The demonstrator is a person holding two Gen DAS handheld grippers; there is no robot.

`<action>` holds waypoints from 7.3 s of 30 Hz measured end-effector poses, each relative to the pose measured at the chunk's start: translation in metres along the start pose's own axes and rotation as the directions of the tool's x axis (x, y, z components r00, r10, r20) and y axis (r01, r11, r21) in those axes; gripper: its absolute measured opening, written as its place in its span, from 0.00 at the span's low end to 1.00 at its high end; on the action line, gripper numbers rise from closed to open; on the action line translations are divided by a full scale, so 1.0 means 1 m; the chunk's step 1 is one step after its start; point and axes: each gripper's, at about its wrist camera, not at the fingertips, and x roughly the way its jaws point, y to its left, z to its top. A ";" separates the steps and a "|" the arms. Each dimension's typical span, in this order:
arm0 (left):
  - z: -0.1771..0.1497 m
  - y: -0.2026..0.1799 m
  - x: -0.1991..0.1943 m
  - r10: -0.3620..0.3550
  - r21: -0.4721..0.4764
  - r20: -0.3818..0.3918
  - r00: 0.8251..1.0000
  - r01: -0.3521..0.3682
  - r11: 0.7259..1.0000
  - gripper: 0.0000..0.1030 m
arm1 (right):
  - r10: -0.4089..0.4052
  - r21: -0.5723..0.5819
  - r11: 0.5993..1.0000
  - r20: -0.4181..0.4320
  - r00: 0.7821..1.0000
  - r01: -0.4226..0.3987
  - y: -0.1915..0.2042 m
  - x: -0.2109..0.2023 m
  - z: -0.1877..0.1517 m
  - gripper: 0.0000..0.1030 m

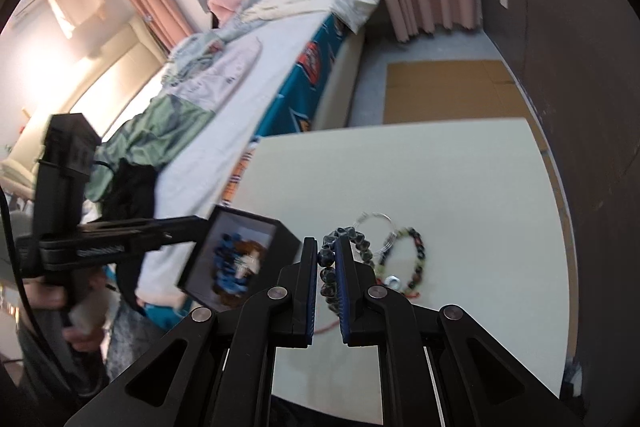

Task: Organize jewelry
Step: 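Drop the butterfly pendant into the box with the left tool while the right tool grasps the grey-blue beaded bracelet, then carry the grey-blue beaded bracelet over the box with the right tool and release it, then move the left tool to the red string bracelet and close on it, then carry the red bracelet to the box with the left tool while the right tool grasps the black-and-green bead bracelet, then release the red bracelet into the box with the left tool while the right tool drops the bead bracelet in, then move the open left tool to the silver hoop earring and close on it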

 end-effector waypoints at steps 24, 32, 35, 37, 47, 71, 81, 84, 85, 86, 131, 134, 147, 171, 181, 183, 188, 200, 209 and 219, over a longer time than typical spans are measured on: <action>-0.008 0.048 -0.049 0.041 -0.077 0.086 0.995 -0.035 0.996 0.49 | 0.119 -0.142 0.982 -0.030 0.992 -0.122 0.095 0.033 0.017 0.10; -0.009 0.049 -0.052 0.040 -0.079 0.091 0.995 -0.033 0.996 0.49 | 0.092 -0.114 0.988 -0.121 0.988 -0.106 0.091 0.058 0.011 0.20; -0.010 0.048 -0.052 0.040 -0.073 0.090 0.995 -0.033 0.997 0.49 | 0.097 -0.095 0.990 -0.113 0.989 -0.108 0.086 0.056 0.006 0.50; -0.010 0.047 -0.050 0.039 -0.074 0.088 0.995 -0.032 0.997 0.49 | 0.101 -0.084 0.990 -0.101 0.990 -0.110 0.082 0.051 0.004 0.54; -0.006 0.024 -0.035 0.022 -0.026 0.062 0.998 -0.021 0.999 0.49 | 0.080 0.023 0.997 -0.061 0.995 -0.078 0.036 0.024 -0.003 0.56; -0.003 -0.091 0.057 0.005 0.199 -0.102 0.995 0.015 0.980 0.49 | -0.054 0.285 0.957 -0.017 0.998 0.057 -0.094 -0.023 -0.050 0.63; -0.009 -0.120 0.105 0.066 0.278 -0.149 0.987 -0.022 0.960 0.49 | -0.095 0.331 0.938 -0.034 0.995 0.101 -0.125 -0.030 -0.075 0.63; -0.012 -0.123 0.117 0.091 0.299 -0.153 0.984 -0.042 0.953 0.49 | -0.101 0.348 0.931 -0.035 0.994 0.107 -0.132 -0.033 -0.080 0.63; -0.014 -0.124 0.122 0.114 0.309 -0.147 0.983 -0.064 0.949 0.49 | -0.103 0.352 0.930 -0.036 0.994 0.109 -0.134 -0.033 -0.082 0.63; -0.016 -0.123 0.125 0.128 0.313 -0.142 0.982 -0.078 0.946 0.49 | -0.104 0.354 0.929 -0.036 0.994 0.110 -0.136 -0.034 -0.082 0.63; 0.002 -0.050 0.000 0.114 0.183 0.098 0.989 -0.130 0.974 0.01 | -0.142 0.165 0.970 -0.210 0.967 0.178 -0.077 0.091 -0.033 0.32; -0.001 -0.042 -0.010 0.125 0.169 0.112 0.986 -0.143 0.975 0.01 | -0.182 0.141 0.966 -0.215 0.960 0.215 -0.074 0.097 -0.033 0.21; -0.009 -0.009 0.002 0.183 0.082 0.016 0.983 -0.184 0.980 0.02 | -0.120 0.142 0.980 -0.130 0.984 0.138 -0.056 0.059 -0.034 0.11; -0.016 0.044 -0.057 0.131 -0.047 0.150 0.980 -0.125 0.991 0.65 | 0.027 -0.050 0.998 0.023 0.999 -0.026 0.074 0.012 0.016 0.11; -0.028 0.074 -0.080 0.140 -0.111 0.174 0.975 -0.122 0.986 0.65 | 0.101 -0.035 0.994 -0.024 0.995 -0.102 0.107 0.052 0.029 0.22; -0.030 0.076 -0.083 0.139 -0.115 0.178 0.974 -0.120 0.986 0.65 | 0.094 0.015 0.996 -0.070 0.993 -0.093 0.099 0.063 0.026 0.37; -0.031 0.076 -0.085 0.134 -0.111 0.180 0.975 -0.115 0.987 0.65 | 0.083 0.059 0.995 -0.051 0.995 -0.080 0.083 0.052 0.014 0.49; -0.022 0.029 -0.061 0.089 -0.014 0.149 0.985 -0.088 0.996 0.65 | 0.004 0.128 0.992 0.003 1.000 -0.005 0.030 0.010 -0.004 0.63; -0.010 -0.018 -0.027 0.078 0.080 0.096 0.992 -0.086 0.993 0.65 | -0.036 0.213 0.976 0.005 0.999 0.034 -0.018 -0.002 -0.017 0.70; 0.010 -0.068 0.020 0.092 0.209 0.020 0.996 -0.094 0.973 0.65 | -0.065 0.290 0.955 0.004 0.998 0.061 -0.069 -0.012 -0.031 0.70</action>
